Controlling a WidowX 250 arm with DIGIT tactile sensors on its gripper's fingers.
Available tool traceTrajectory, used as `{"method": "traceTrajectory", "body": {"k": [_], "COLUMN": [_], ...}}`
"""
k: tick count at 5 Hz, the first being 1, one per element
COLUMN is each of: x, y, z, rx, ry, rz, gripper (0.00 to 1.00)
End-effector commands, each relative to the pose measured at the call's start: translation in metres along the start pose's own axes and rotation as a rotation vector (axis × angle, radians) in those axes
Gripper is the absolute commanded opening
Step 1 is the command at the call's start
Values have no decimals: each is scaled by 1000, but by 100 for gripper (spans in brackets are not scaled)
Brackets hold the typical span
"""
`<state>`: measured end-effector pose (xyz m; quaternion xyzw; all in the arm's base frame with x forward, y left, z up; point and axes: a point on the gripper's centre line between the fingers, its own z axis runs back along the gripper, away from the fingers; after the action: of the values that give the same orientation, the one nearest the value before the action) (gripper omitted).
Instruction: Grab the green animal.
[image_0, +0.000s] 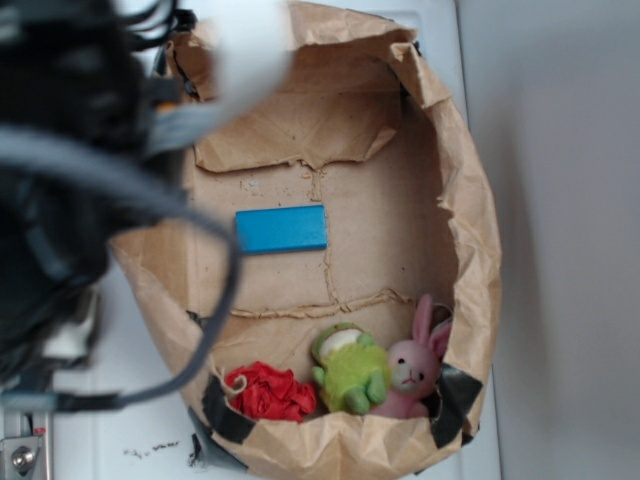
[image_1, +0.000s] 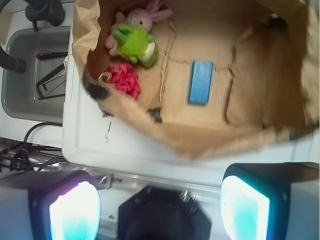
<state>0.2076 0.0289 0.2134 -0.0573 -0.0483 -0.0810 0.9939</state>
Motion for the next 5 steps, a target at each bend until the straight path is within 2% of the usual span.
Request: {"method": "traceTrajectory", "body": {"k": [1, 3, 5], "x": [40, 64, 64], "y": [30, 32, 32], "z": [-35, -73, -73], "rx": [15, -7, -7], "ry": [-103, -17, -17], "rz": [-119, -173, -173], "gripper": [100, 100, 100]}}
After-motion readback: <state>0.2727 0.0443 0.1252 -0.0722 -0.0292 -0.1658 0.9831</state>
